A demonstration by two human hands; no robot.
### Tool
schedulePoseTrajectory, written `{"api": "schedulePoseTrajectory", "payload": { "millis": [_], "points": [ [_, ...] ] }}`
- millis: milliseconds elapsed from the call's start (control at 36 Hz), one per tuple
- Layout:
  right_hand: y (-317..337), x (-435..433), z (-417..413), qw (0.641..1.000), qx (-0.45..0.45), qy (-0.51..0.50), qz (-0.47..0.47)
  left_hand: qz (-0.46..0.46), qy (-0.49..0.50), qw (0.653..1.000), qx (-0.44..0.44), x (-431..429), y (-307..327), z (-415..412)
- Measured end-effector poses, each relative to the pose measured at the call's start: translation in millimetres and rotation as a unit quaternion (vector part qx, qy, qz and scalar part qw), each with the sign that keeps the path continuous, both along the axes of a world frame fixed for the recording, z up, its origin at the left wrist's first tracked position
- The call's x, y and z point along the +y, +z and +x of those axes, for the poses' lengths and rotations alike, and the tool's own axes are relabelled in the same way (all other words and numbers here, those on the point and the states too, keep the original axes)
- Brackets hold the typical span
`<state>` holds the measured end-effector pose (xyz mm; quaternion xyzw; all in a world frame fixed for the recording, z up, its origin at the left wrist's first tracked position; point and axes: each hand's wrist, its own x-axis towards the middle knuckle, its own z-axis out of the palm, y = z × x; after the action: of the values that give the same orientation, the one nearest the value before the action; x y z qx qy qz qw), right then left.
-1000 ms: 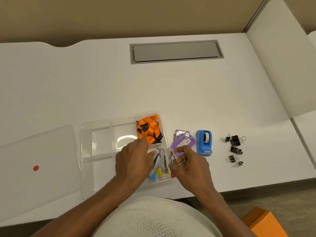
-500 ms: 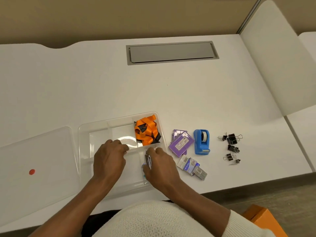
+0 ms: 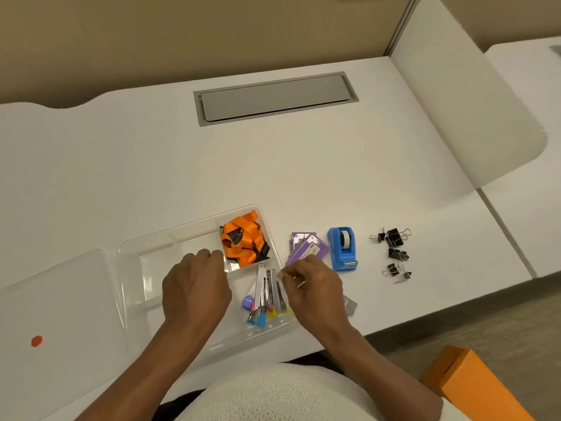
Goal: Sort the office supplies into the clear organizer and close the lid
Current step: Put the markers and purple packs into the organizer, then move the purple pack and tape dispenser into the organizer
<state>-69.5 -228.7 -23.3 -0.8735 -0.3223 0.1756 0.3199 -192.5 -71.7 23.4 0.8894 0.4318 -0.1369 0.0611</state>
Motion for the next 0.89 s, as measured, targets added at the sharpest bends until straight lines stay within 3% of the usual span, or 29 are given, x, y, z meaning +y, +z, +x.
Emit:
{"api": "schedulePoseTrajectory", "payload": {
  "millis": [83,194,306,417,639,889],
  "points": [
    [3.1,-22.8,25.5,0.996,-0.055,-0.062,0.028,0.019,-0.061,0.996,-0.064,-9.2,12.8,23.1],
    [-6.2,-41.3,59.1,0.985,-0.112,-0.126,-0.030,-0.036,-0.205,0.969,-0.134,-18.1,7.0,63.0],
    [-17.0,-45.5,83.4,0.982,-0.093,-0.144,-0.081,-0.059,-0.351,0.930,-0.090,-26.5,-15.5,103.5],
    [-25.3,-43.6,91.9,0.983,-0.080,-0.118,-0.112,-0.058,-0.431,0.900,-0.023,-28.1,-38.8,130.3],
    [-33.2,-38.4,87.1,0.981,-0.077,-0.113,-0.140,-0.054,-0.472,0.876,0.080,-25.8,-63.1,148.1],
    [-36.2,-39.4,88.2,0.978,-0.072,-0.120,-0.155,-0.022,-0.445,0.895,0.034,-26.8,-65.0,145.1]
  ]
}}
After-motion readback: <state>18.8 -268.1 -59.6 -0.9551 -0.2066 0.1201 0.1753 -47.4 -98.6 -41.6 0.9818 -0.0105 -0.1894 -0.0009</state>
